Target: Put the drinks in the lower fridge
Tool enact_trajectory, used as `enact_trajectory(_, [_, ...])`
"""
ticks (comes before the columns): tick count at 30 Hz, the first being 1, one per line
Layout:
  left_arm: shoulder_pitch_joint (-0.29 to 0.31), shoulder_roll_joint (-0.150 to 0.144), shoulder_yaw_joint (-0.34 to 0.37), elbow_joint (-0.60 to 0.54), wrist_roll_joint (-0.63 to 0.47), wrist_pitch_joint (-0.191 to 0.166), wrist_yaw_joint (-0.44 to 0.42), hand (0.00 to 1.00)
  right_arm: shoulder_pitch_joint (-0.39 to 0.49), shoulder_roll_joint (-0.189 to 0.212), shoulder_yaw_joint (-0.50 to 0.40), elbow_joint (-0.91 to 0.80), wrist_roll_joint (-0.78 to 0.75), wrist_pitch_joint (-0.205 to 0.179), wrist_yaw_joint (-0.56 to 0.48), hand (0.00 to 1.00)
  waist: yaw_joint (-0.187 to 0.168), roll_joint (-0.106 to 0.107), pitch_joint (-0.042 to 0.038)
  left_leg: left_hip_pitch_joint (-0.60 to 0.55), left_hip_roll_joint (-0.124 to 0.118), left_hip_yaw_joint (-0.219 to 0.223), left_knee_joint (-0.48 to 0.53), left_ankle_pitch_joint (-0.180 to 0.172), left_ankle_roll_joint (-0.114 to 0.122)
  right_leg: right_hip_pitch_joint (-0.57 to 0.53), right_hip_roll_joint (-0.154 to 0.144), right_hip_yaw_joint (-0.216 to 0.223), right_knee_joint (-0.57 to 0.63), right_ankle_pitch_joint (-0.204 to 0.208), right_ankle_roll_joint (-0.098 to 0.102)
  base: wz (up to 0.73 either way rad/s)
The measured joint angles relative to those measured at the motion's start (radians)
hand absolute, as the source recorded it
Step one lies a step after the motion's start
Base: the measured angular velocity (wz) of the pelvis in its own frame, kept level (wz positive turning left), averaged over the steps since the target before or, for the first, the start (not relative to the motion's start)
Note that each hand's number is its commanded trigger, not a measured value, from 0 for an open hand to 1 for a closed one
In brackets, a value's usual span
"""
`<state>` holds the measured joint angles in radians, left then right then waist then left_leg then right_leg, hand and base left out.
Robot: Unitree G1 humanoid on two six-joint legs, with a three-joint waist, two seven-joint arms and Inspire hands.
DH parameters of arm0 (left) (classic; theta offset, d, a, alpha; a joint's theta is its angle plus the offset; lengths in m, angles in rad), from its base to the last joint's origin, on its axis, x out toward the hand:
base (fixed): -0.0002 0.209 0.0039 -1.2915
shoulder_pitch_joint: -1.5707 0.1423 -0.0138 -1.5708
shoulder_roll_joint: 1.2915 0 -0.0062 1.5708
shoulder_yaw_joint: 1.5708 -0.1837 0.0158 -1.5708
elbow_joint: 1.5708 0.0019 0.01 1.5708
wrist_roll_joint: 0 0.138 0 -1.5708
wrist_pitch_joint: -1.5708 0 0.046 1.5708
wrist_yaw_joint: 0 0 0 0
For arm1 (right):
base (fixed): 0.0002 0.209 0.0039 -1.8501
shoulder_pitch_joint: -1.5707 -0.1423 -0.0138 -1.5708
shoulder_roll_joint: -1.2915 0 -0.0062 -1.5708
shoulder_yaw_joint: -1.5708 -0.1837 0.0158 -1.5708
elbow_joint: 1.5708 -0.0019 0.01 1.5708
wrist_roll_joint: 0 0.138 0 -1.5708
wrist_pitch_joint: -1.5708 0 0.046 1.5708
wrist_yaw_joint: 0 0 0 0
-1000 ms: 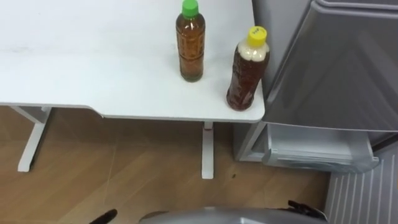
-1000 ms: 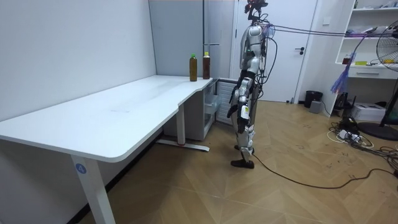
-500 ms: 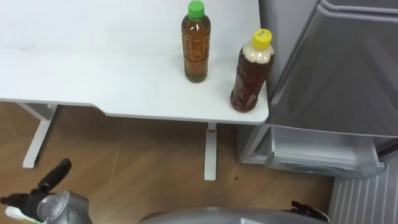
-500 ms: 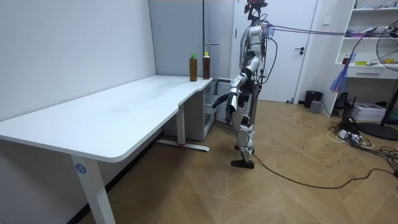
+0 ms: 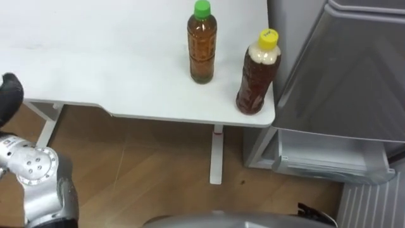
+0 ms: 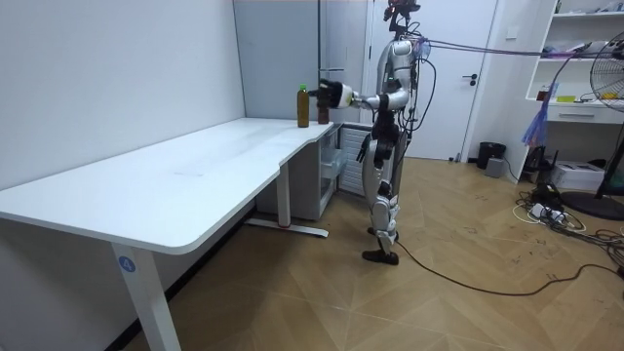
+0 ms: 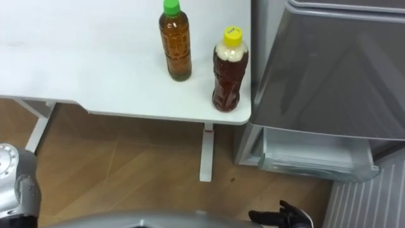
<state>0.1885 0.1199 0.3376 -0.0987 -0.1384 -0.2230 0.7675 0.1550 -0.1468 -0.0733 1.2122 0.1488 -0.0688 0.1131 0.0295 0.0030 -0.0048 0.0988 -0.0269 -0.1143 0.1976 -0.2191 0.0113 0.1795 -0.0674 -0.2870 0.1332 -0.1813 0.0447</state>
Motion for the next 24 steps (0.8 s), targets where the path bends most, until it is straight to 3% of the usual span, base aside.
enact_trajectory(6, [-0.002,0.012,-0.064,-0.128,0.111,0.000,-0.103,0.00,-0.002,-0.001,0.001,0.012,0.005,-0.026,0.015,0.00,-0.009,0.000,0.0041,0.001,0.000,0.001,-0.008,-0.001,0.001,-0.001,0.000,0.011,0.000,0.000,0.000,0.00])
enact_trajectory(10, [-0.008,0.014,-0.104,-0.157,0.155,-0.001,-0.166,0.00,-0.018,-0.001,0.002,0.033,0.008,-0.033,0.030,0.00,-0.031,-0.001,0.0086,0.000,0.000,0.002,-0.008,0.000,0.001,-0.004,0.001,0.011,0.001,0.000,0.000,0.00])
enact_trajectory(15, [-0.085,0.021,-0.174,-0.198,0.156,-0.001,-0.289,0.00,-0.060,-0.004,0.004,0.082,0.006,-0.041,0.043,0.00,-0.060,-0.008,0.0146,-0.025,0.000,0.008,0.001,-0.001,0.002,-0.026,0.001,0.021,0.001,0.002,-0.003,-0.02])
enact_trajectory(19, [-0.093,0.029,-0.210,-0.223,0.156,0.001,-0.377,0.00,-0.068,-0.006,0.003,0.083,0.005,-0.042,0.050,0.00,-0.076,-0.005,0.0133,-0.016,0.003,0.029,-0.003,-0.001,0.002,-0.027,0.002,0.040,0.000,0.002,-0.003,-0.13])
enact_trajectory(24, [-0.099,0.028,-0.288,-0.228,0.094,0.032,-0.513,0.00,-0.088,-0.008,0.012,0.113,0.020,-0.044,0.074,0.00,-0.091,-0.008,0.0123,-0.016,0.006,0.047,-0.008,-0.001,0.002,-0.031,0.002,0.043,0.000,0.002,-0.003,0.00])
